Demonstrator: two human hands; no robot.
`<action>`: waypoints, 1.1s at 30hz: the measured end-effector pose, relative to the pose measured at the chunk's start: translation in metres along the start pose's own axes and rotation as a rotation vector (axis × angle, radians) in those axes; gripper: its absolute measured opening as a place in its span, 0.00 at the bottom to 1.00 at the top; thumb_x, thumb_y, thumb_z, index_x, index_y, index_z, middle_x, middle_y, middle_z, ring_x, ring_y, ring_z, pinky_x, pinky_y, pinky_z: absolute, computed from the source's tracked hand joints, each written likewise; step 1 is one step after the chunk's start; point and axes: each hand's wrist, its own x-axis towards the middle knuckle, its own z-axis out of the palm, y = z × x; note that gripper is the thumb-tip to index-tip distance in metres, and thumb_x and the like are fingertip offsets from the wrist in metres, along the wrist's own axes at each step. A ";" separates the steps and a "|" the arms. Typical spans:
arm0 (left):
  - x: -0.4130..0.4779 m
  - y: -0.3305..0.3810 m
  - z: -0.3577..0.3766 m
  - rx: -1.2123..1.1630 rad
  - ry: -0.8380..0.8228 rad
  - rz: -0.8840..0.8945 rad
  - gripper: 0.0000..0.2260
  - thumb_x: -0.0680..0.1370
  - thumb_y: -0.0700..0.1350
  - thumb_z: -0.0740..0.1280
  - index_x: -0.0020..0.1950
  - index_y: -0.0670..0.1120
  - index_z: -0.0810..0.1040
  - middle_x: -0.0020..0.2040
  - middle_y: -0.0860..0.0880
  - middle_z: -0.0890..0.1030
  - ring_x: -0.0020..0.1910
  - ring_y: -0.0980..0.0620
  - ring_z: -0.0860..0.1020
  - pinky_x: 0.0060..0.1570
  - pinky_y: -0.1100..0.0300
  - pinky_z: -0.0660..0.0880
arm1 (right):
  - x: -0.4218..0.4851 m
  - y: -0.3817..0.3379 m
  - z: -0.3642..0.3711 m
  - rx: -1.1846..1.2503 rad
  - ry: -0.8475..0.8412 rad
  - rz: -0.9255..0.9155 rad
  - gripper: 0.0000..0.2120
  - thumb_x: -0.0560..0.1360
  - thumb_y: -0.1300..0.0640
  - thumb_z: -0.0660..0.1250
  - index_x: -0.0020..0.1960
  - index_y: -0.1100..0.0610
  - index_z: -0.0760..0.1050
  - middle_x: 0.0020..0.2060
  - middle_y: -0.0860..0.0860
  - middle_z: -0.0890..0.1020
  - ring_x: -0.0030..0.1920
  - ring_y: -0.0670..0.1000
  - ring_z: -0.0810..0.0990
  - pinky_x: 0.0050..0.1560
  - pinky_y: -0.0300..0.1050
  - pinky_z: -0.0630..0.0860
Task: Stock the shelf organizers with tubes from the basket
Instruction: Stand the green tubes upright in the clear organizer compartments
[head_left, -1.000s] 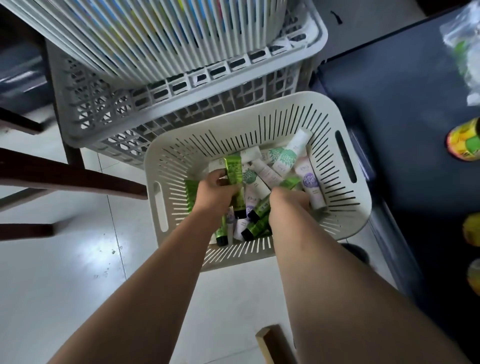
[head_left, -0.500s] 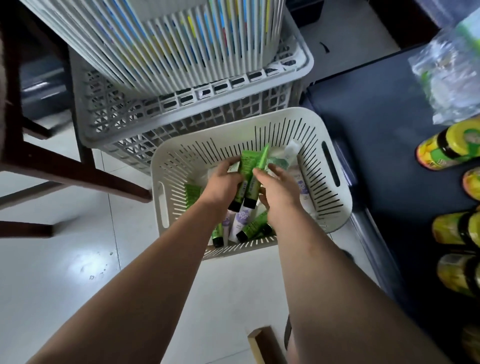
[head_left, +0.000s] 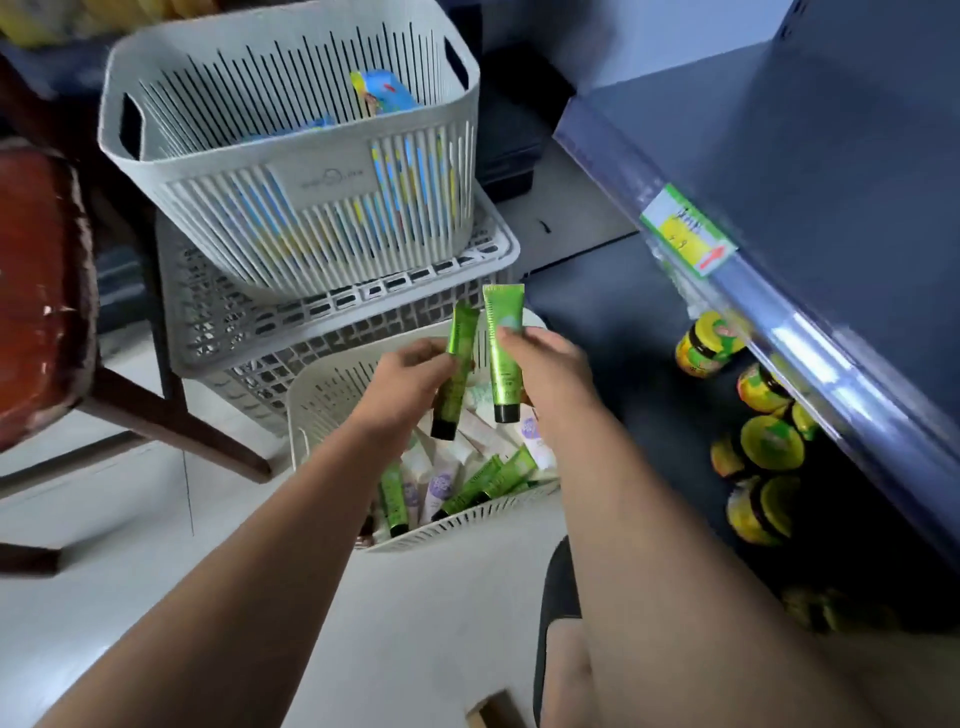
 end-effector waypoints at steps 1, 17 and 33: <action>-0.006 0.012 0.002 0.028 -0.001 0.036 0.05 0.80 0.40 0.68 0.54 0.43 0.83 0.47 0.44 0.86 0.44 0.50 0.81 0.47 0.53 0.77 | -0.006 -0.013 -0.005 0.000 0.004 -0.040 0.07 0.73 0.49 0.76 0.40 0.50 0.82 0.42 0.50 0.87 0.45 0.53 0.84 0.52 0.51 0.82; -0.143 0.218 0.148 -0.049 -0.523 0.600 0.08 0.78 0.34 0.71 0.53 0.44 0.78 0.43 0.48 0.84 0.42 0.51 0.84 0.40 0.54 0.82 | -0.209 -0.177 -0.214 -0.132 0.324 -0.649 0.01 0.78 0.60 0.69 0.49 0.58 0.79 0.47 0.61 0.85 0.50 0.58 0.86 0.52 0.57 0.83; -0.340 0.213 0.385 0.130 -1.100 0.714 0.10 0.76 0.33 0.73 0.56 0.35 0.79 0.47 0.35 0.78 0.47 0.45 0.83 0.53 0.44 0.83 | -0.456 -0.107 -0.431 -0.178 0.967 -0.682 0.07 0.75 0.59 0.75 0.41 0.54 0.79 0.36 0.47 0.78 0.37 0.42 0.79 0.42 0.45 0.84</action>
